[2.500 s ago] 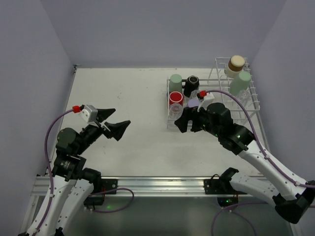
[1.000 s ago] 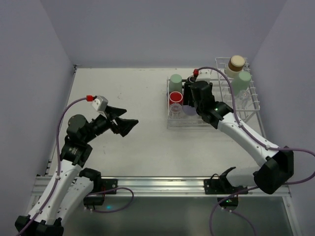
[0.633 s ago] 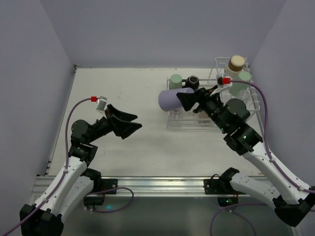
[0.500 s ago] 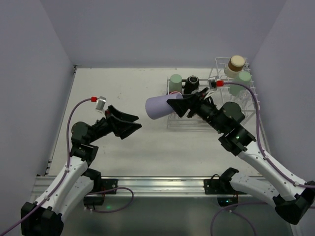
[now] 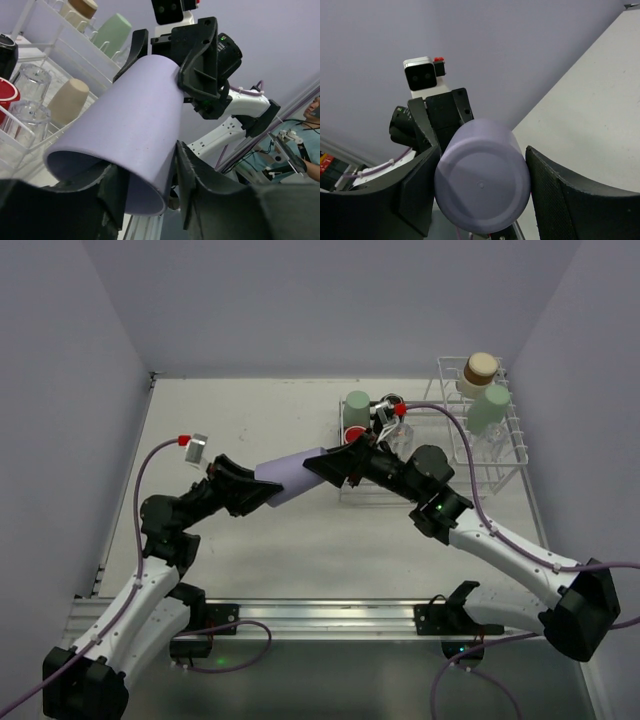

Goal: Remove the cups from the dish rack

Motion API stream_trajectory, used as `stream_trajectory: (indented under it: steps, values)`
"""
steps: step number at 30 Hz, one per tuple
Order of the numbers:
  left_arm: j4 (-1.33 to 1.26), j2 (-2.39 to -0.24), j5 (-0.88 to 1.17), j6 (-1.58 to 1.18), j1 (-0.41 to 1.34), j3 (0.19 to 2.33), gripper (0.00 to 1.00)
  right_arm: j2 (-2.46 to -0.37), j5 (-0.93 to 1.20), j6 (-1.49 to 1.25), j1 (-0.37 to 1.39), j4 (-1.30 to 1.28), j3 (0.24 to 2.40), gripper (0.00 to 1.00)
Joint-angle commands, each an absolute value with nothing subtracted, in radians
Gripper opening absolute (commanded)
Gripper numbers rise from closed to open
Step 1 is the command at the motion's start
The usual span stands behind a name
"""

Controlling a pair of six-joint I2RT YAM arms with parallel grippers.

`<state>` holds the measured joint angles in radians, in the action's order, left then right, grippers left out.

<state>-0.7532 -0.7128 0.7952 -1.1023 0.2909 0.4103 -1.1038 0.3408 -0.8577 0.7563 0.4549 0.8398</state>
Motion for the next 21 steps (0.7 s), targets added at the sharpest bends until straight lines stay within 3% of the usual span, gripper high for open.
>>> stream_trajectory:
  steps: [1,2,3,4,5,6,7,8,14,21]
  values:
    - [-0.839,-0.732,0.767,-1.120,0.298,0.403,0.41,-1.163,0.391,-0.943,0.773,0.626,0.822,0.36]
    - [-0.850,-0.733,0.749,-1.117,0.298,0.408,0.35,-1.175,0.397,-0.954,0.775,0.661,0.812,0.36]
    - [-0.850,-0.729,0.729,-1.111,0.299,0.407,0.17,-1.189,0.400,-0.975,0.776,0.679,0.805,0.38]
    - [-0.844,-0.721,0.704,-1.089,0.298,0.407,0.07,-1.209,0.403,-0.980,0.776,0.710,0.789,0.44]
    - [-0.791,-0.701,0.646,-1.071,0.298,0.419,0.00,-1.213,0.400,-0.983,0.776,0.715,0.782,0.56]
    - [-0.747,-0.693,0.617,-1.046,0.298,0.432,0.00,-1.213,0.391,-0.974,0.775,0.710,0.778,0.70]
    - [-0.700,-0.687,0.585,-0.981,0.298,0.451,0.00,-1.212,0.382,-0.963,0.776,0.698,0.775,0.92]
    - [-0.572,-0.683,0.516,-0.936,0.298,0.475,0.00,-1.203,0.361,-0.950,0.776,0.645,0.778,0.99]
    - [0.017,-0.825,0.122,-0.571,0.296,0.814,0.00,-1.106,0.166,-0.804,0.776,0.362,0.733,0.99]
    - [0.434,-1.263,-0.093,-0.356,0.255,1.224,0.00,-1.003,0.121,-0.712,0.785,0.247,0.624,0.99]
